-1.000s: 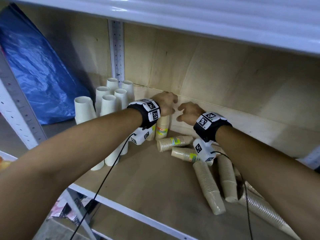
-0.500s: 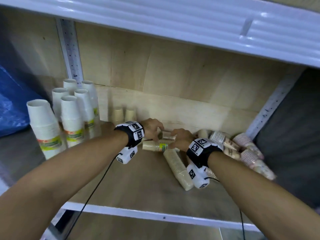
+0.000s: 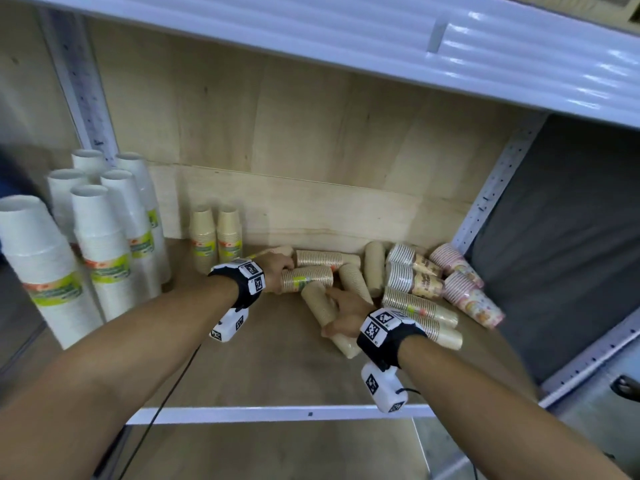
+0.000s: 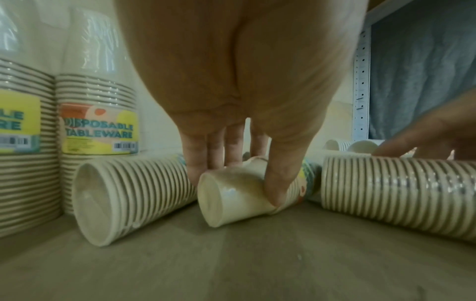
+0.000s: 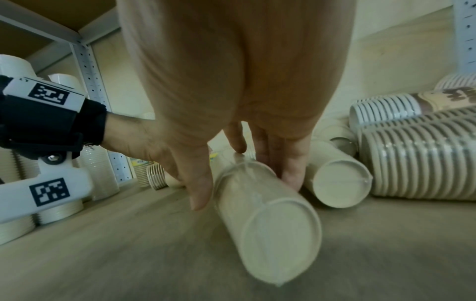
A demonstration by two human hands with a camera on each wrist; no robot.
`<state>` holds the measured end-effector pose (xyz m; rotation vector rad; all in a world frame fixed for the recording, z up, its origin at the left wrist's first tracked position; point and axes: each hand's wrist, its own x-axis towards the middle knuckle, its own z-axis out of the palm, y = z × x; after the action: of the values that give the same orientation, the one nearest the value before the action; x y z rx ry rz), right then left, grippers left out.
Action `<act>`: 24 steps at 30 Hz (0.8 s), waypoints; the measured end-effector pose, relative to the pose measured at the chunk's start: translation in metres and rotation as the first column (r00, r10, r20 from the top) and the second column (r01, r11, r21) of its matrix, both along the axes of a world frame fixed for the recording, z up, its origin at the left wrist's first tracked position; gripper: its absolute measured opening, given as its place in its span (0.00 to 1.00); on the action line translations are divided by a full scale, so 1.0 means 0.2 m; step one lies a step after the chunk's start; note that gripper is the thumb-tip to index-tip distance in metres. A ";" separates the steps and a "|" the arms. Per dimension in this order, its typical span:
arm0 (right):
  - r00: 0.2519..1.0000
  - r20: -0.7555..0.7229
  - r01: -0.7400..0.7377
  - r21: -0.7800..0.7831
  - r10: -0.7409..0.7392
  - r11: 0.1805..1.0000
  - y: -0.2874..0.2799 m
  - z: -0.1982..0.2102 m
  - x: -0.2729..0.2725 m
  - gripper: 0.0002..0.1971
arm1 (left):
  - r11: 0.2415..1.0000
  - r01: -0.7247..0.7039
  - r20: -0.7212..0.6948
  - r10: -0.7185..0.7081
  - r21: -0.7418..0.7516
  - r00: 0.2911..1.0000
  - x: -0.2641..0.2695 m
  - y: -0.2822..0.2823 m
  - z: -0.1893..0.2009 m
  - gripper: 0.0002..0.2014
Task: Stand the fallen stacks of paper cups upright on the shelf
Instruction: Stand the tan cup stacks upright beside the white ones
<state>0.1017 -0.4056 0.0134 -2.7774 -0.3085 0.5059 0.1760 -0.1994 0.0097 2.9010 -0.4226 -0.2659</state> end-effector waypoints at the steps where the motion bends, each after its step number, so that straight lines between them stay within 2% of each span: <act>1: 1.000 -0.002 0.011 0.007 -0.011 1.000 -0.01 -0.01 -0.01 0.51 | 1.000 -0.007 -0.011 0.007 -0.004 1.000 -0.01 0.00 -0.01 0.36; 6: 0.999 -0.003 0.035 -0.008 -0.035 0.999 -0.02 -0.04 -0.04 0.55 | 0.999 -0.029 -0.042 0.028 -0.023 0.999 -0.01 0.02 -0.04 0.40; 13: 0.998 -0.048 0.024 -0.070 -0.027 0.997 -0.01 0.03 -0.03 0.51 | 1.000 -0.004 -0.015 0.004 0.018 1.000 -0.03 0.01 0.01 0.38; 18: 0.998 -0.059 -0.034 -0.204 0.023 0.978 0.00 0.21 0.01 0.35 | 0.998 0.017 -0.006 -0.017 0.058 1.000 -0.03 0.00 0.17 0.30; 21: 0.999 -0.044 -0.017 -0.251 0.006 0.968 0.00 0.30 0.06 0.26 | 0.998 0.029 0.007 -0.030 0.048 1.000 -0.02 -0.01 0.28 0.27; 24: 0.999 0.042 0.032 -0.271 -0.022 0.962 0.02 0.35 0.10 0.10 | 0.999 0.042 0.037 -0.043 0.032 0.998 -0.03 -0.04 0.39 0.25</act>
<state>0.1218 -0.4010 0.0836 -3.0556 -0.2237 0.5240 0.1707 -0.2081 0.0879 2.9344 -0.4911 -0.2272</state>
